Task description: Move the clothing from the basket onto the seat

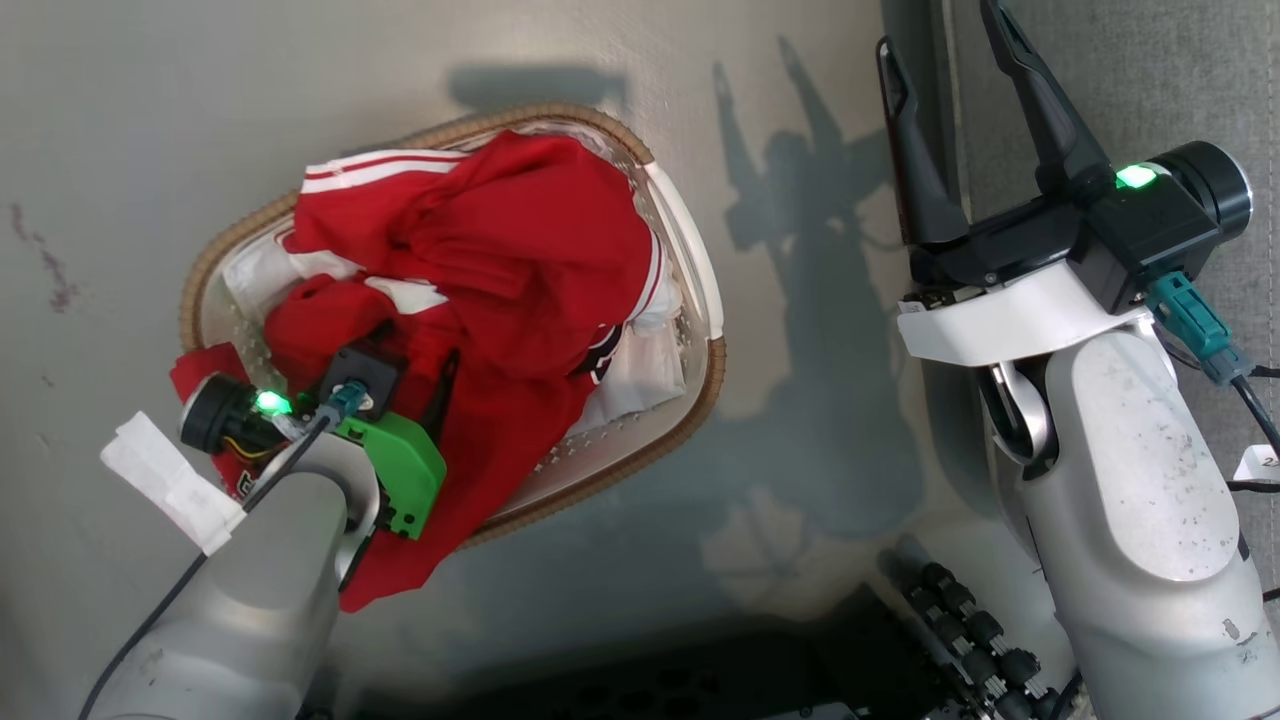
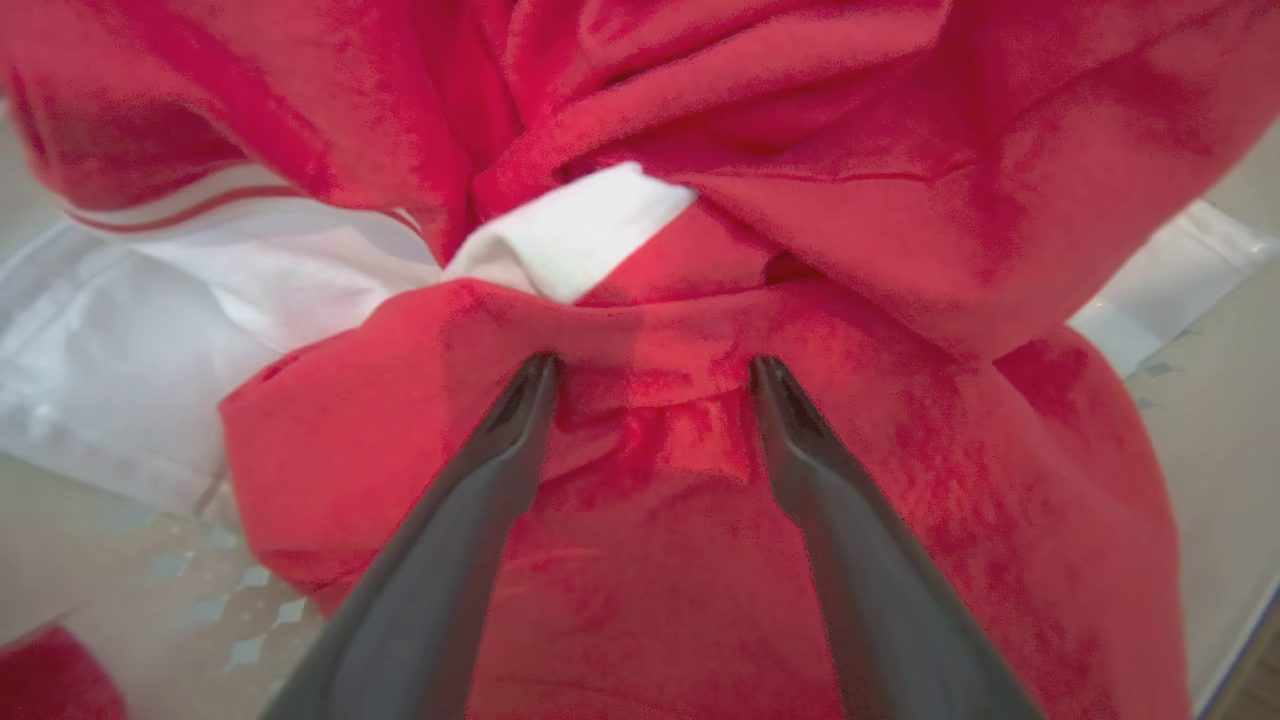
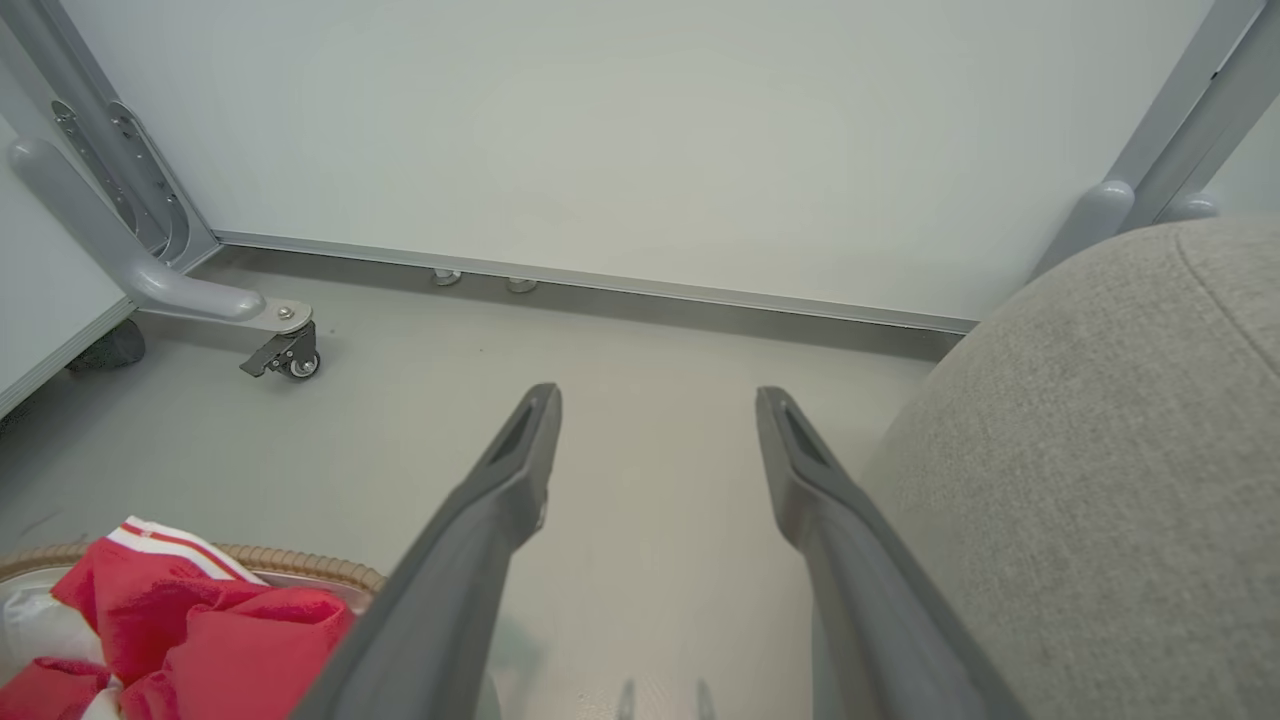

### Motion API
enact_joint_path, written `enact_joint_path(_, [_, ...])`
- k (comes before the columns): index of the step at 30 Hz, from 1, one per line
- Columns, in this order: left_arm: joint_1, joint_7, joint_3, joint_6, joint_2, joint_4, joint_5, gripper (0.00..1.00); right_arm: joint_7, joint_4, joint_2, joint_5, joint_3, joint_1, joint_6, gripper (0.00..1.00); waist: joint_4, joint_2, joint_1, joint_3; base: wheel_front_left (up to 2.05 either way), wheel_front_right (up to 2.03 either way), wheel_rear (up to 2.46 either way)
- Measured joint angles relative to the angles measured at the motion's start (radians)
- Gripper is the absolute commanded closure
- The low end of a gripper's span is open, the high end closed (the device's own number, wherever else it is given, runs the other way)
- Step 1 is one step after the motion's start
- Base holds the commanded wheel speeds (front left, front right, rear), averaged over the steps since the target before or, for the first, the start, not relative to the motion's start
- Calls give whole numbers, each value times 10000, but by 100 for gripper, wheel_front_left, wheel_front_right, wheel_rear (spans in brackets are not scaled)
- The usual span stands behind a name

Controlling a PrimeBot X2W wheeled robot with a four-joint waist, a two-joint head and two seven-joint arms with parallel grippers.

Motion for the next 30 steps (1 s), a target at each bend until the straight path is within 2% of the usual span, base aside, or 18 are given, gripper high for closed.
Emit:
enact_joint_path(7, [-459,-2,-587,2,-88,667,-564,0,0,-173,0,54,-54,-4,0,0,-159,0,-1,472,0,0,0])
enact_joint_path(8, [-496,-2,-665,2,-119,713,-696,33,0,-176,4,54,-96,-2,0,0,-150,0,-1,506,0,0,0])
enact_joint_path(9, [-533,-2,-775,2,-144,719,-813,85,2,-173,0,50,-142,7,0,0,-126,0,-1,519,0,0,0])
enact_joint_path(10, [-561,0,-851,2,-161,711,-911,100,0,-165,2,44,-165,10,0,0,-105,0,-1,515,0,0,0])
enact_joint_path(20, [-57,2,-802,2,-104,-207,-1208,100,2,316,6,23,-21,-42,0,0,77,0,-1,-300,0,0,0])
enact_joint_path(30, [1303,2,-13,2,-219,-771,-1078,100,0,961,6,234,163,474,0,0,118,0,-2,-2003,0,0,0])
